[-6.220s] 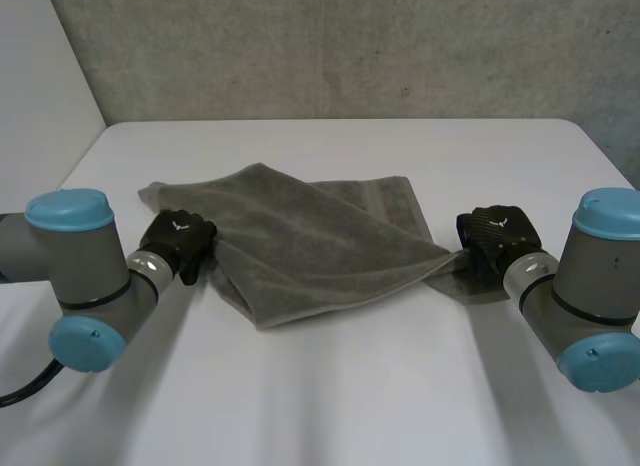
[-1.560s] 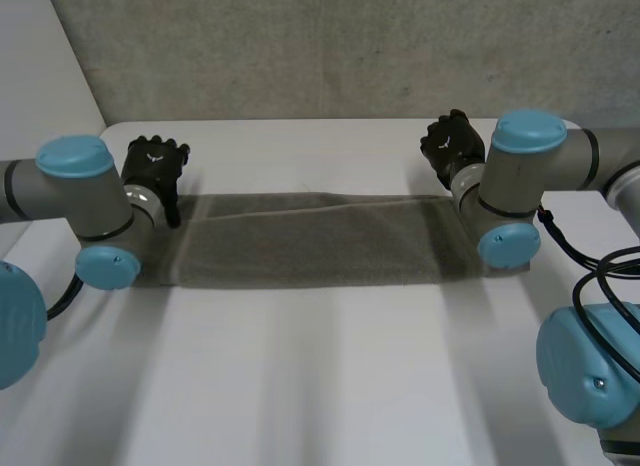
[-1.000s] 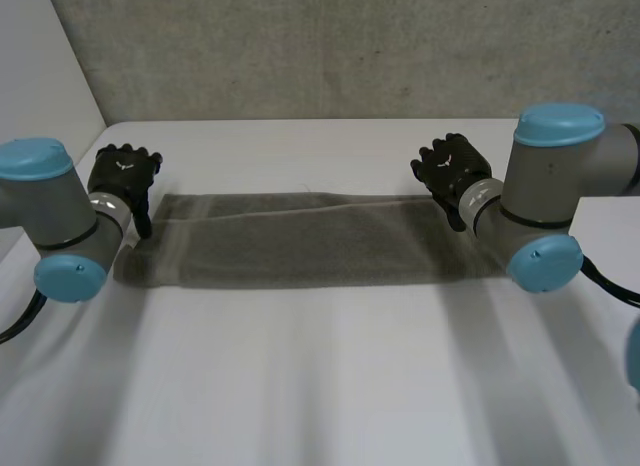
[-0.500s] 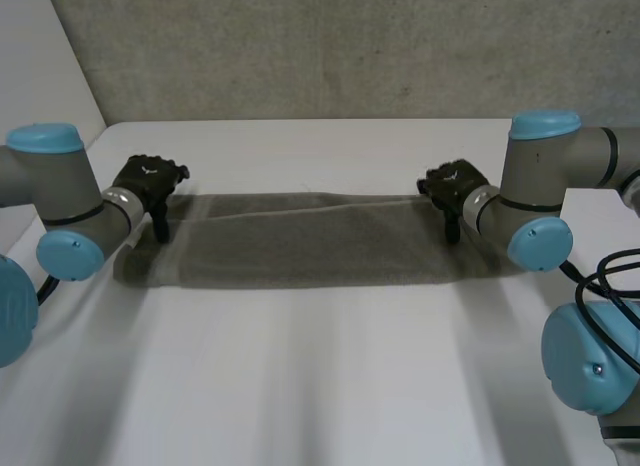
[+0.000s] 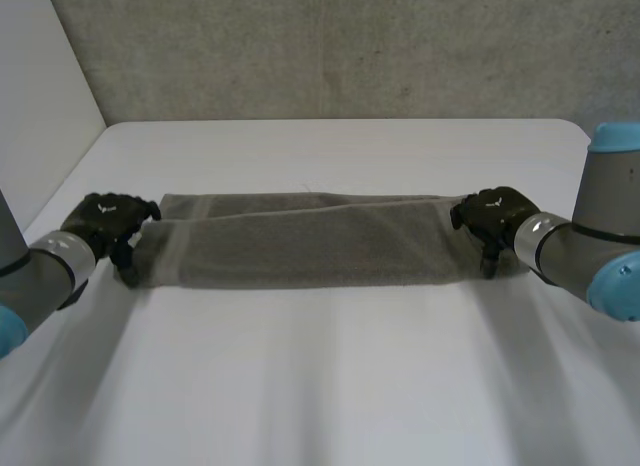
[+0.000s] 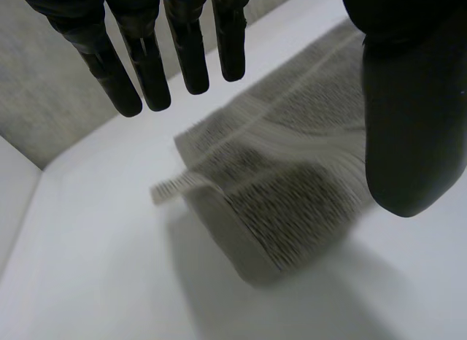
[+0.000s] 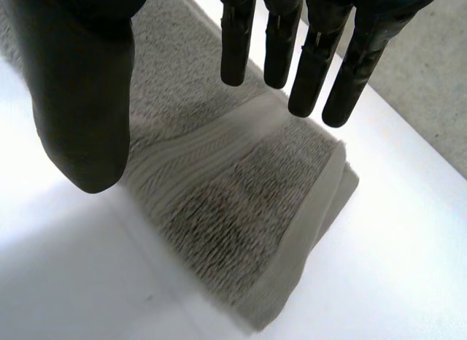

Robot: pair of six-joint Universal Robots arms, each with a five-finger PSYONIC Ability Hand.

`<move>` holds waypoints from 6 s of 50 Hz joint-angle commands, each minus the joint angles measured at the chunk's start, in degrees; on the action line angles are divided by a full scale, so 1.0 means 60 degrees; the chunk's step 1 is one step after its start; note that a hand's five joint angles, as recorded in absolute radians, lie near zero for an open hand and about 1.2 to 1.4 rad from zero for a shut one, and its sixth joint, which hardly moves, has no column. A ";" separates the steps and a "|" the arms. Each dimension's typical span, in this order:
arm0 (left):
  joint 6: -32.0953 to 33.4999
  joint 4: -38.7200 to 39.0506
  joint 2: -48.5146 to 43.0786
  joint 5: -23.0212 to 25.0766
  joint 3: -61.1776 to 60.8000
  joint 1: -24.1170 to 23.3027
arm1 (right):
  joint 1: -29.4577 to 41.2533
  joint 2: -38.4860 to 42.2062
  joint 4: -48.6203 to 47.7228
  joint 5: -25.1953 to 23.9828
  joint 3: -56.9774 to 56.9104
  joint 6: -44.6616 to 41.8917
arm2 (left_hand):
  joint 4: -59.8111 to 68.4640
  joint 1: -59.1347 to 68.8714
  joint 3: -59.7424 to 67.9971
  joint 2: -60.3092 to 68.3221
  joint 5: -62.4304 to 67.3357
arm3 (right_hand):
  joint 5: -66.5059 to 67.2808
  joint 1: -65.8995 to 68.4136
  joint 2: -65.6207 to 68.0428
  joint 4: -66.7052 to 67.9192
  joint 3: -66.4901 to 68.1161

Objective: Fold the towel.

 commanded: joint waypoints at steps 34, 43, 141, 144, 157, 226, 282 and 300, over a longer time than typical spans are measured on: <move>0.0122 0.1574 -0.1747 0.0026 0.0105 -0.0064 | -0.0344 0.0794 -0.1337 0.0407 0.0190 -0.0231 | 0.3081 0.3062 0.3062 0.3036 0.1332 | 0.6749 0.6998 0.6973 0.6829 0.6887; 0.0503 0.1574 -0.1659 -0.0018 0.0031 -0.0050 | -0.0344 0.0809 -0.1322 0.0421 0.0248 -0.0305 | 0.2678 0.2659 0.2659 0.2633 0.0929 | 0.5538 0.5787 0.5761 0.5617 0.5675; -0.0039 -0.2542 -0.2420 0.0055 0.2975 -0.0650 | -0.2014 -0.2165 -0.0955 -0.0721 0.3793 -0.1521 | 0.1758 0.1740 0.1740 0.1713 0.0009 | 0.0127 0.0376 0.0350 0.0207 0.0265; -0.0039 -0.2557 -0.2508 0.0055 0.3078 -0.0650 | -0.1985 -0.2136 -0.1014 -0.0707 0.3808 -0.1521 | 0.1786 0.1768 0.1768 0.1741 0.0037 | 0.0127 0.0376 0.0350 0.0207 0.0265; -0.0112 -0.2601 -0.2640 0.0026 0.3224 -0.0650 | -0.1985 -0.2136 -0.1088 -0.0707 0.3866 -0.1667 | 0.3384 0.3366 0.3366 0.3339 0.1635 | 0.0127 0.0376 0.0350 0.0207 0.0265; -0.0053 -0.0491 -0.3033 -0.0925 0.4569 -0.1412 | -0.1911 -0.1857 -0.1512 -0.0633 0.4086 -0.2093 | 0.9352 0.9334 0.9334 0.9307 0.7603 | 0.0043 0.0292 0.0266 0.0123 0.0181; 0.0342 0.1149 -0.0296 -0.1483 -0.0057 -0.2115 | -0.1340 0.1439 0.2047 -0.0546 -0.3646 0.0660 | -0.2111 -0.2129 -0.2129 -0.2156 -0.3860 | -0.0546 -0.0297 -0.0323 -0.0466 -0.0408; -0.0198 0.1603 -0.0326 -0.1498 -0.0291 -0.2130 | -0.1399 0.1790 0.2487 -0.0516 -0.5186 0.1585 | -0.2139 -0.2157 -0.2157 -0.2184 -0.3888 | -0.0518 -0.0269 -0.0295 -0.0438 -0.0380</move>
